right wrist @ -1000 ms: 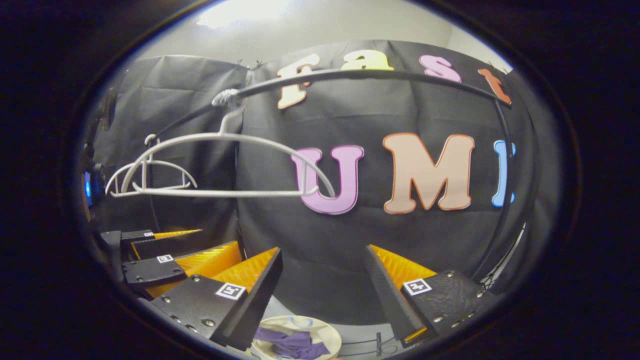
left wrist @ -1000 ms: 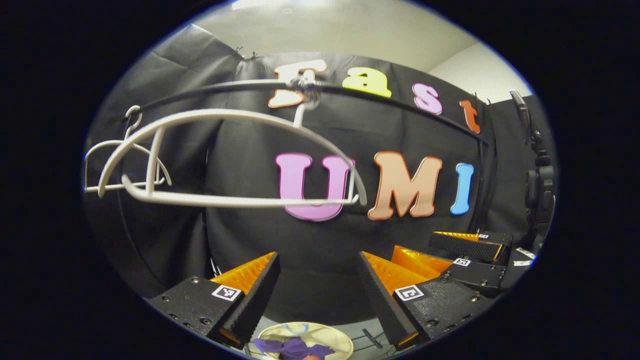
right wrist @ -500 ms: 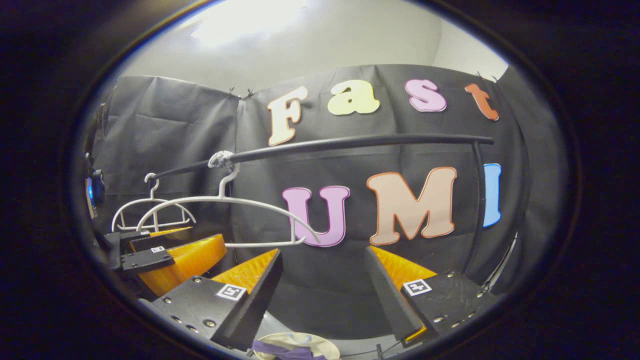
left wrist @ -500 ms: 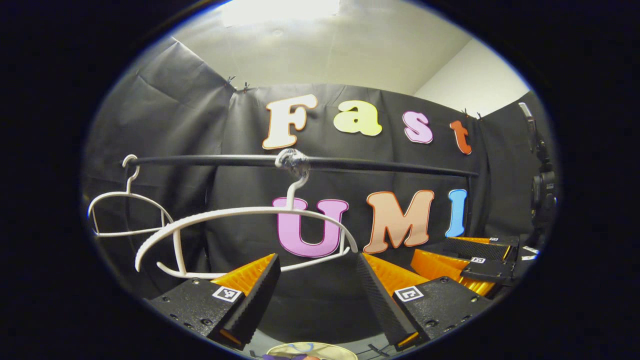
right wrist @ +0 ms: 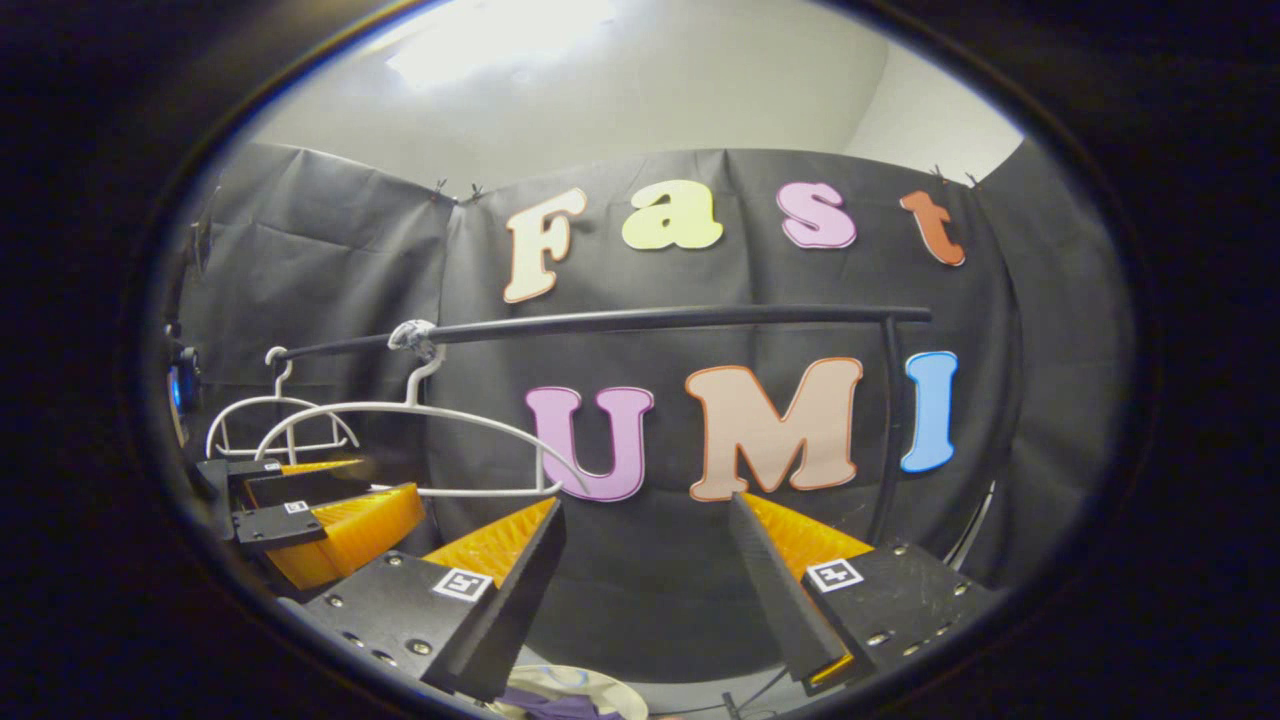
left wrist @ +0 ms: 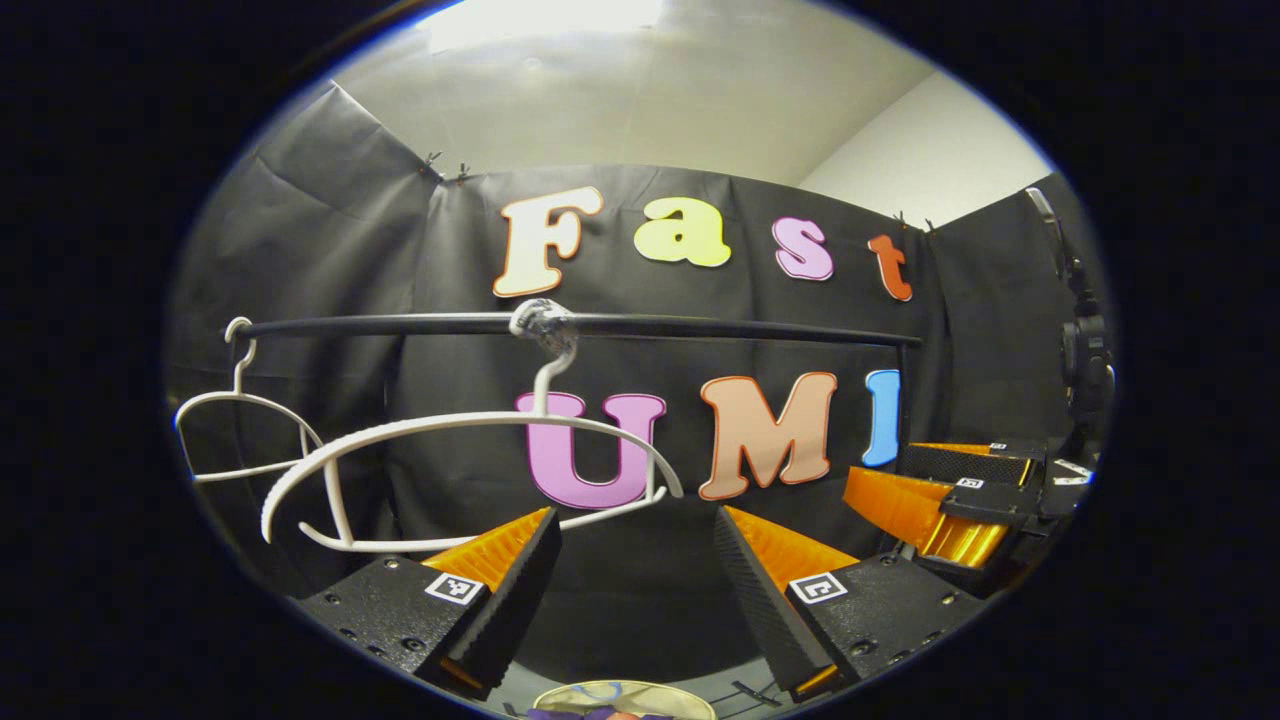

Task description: Grasp the clothes on the hanger with both hands and then place them into the laundry hamper below.

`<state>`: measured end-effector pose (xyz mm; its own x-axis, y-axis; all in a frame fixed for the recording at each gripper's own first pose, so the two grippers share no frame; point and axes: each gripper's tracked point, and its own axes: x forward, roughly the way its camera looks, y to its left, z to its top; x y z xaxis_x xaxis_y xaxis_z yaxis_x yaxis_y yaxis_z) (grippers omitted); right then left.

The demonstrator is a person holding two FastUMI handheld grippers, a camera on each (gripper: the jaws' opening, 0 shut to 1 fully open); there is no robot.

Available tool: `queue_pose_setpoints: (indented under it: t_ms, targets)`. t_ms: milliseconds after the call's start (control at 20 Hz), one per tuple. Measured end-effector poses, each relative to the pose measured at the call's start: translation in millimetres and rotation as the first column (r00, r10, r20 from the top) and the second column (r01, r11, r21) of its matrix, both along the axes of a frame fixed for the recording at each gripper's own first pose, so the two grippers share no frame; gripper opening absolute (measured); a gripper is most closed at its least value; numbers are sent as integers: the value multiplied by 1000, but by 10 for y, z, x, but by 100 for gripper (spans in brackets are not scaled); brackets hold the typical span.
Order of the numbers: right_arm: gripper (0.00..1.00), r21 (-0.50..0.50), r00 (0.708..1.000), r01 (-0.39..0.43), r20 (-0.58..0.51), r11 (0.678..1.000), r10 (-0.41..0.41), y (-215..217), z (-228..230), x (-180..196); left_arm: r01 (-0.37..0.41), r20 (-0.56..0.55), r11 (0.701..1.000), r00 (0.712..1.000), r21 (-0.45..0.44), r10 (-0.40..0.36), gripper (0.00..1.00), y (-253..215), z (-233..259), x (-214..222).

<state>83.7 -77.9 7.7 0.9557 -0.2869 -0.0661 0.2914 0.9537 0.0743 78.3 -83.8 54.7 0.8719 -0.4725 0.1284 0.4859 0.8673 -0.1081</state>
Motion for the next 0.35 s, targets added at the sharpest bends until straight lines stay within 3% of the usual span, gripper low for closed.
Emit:
queue_pose_setpoints:
  t_ms: [300,350]
  targets:
    - [98,-35,998,58,6,998,-58,-378,62,-305,59,33,998,998,28,-60,95,-455,77,-175]
    - [98,-38,998,62,4,997,-62,-452,56,-340,69,31,997,997,28,-70,92,-563,84,-217]
